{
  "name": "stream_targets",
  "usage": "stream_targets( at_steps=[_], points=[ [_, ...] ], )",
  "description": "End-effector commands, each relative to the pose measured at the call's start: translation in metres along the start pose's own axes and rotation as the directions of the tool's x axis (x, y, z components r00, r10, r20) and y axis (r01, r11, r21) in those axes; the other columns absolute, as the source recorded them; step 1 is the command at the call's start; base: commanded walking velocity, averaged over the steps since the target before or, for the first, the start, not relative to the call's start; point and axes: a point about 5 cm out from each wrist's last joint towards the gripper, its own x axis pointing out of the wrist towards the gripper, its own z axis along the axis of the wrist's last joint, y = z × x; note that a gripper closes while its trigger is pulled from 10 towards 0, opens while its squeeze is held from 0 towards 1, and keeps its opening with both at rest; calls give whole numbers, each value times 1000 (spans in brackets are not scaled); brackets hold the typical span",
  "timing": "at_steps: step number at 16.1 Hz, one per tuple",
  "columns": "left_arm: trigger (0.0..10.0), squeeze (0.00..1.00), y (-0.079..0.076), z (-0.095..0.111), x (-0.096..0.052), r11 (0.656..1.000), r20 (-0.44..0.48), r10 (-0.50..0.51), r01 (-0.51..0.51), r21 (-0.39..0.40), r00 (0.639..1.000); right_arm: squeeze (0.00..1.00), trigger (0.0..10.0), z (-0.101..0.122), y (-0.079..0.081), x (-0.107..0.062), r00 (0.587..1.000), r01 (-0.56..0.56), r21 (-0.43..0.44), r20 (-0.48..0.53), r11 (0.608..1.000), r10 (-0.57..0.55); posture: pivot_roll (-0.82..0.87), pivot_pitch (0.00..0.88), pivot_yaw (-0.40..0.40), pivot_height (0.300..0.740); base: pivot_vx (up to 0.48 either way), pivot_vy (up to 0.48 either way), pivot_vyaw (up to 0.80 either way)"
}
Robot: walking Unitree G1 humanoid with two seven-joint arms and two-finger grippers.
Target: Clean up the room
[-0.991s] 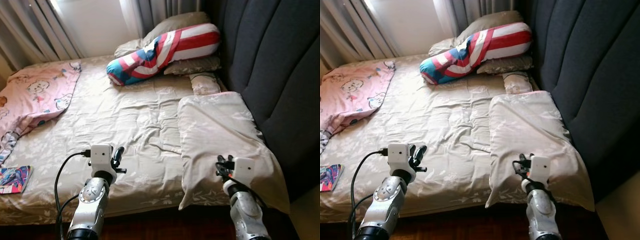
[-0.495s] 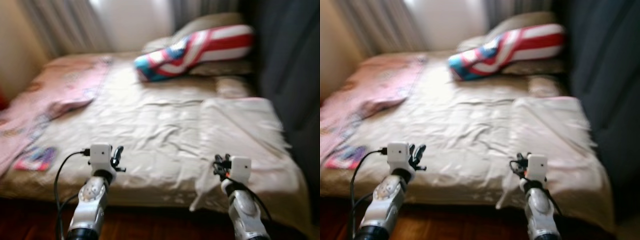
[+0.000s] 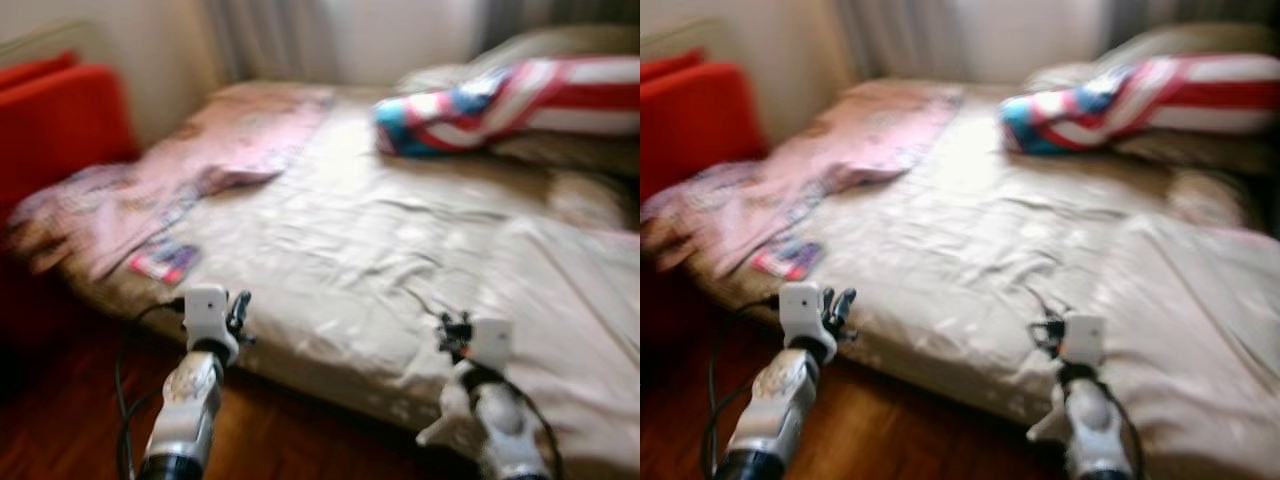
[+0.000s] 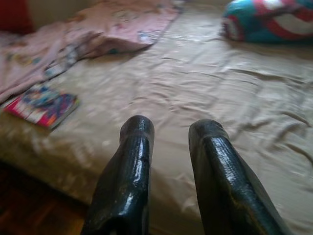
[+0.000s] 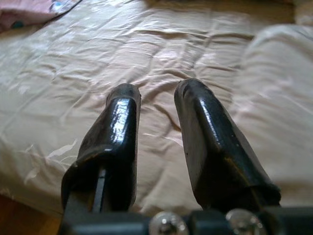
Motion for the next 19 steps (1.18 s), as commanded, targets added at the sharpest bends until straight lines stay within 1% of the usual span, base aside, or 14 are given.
stream_targets(
  at_steps=[1,9,11,18,19],
  points=[
    [10000,0,10,-5,-4,999,-21,33,-33,12,999,0,10000,0,14,2,999,-41,14,-1,999,41,-38,46,79,740,0,0,800],
    [10000,0,9,-5,-5,999,3,50,-50,13,999,0,10000,3,10,4,999,-47,9,2,999,47,-46,24,66,740,0,0,800],
    [10000,0,9,-5,-5,998,3,55,-55,12,999,0,10000,4,11,5,998,-56,11,7,998,56,-51,15,66,740,0,0,488],
    [10000,0,9,-5,-3,999,8,50,-50,20,999,0,10000,3,8,5,999,-44,36,7,998,44,-57,0,74,740,0,0,0],
    [10000,0,9,-5,-2,999,10,50,-50,21,999,0,10000,3,8,5,999,-47,36,7,998,47,-58,0,75,740,240,0,0]
  ],
)
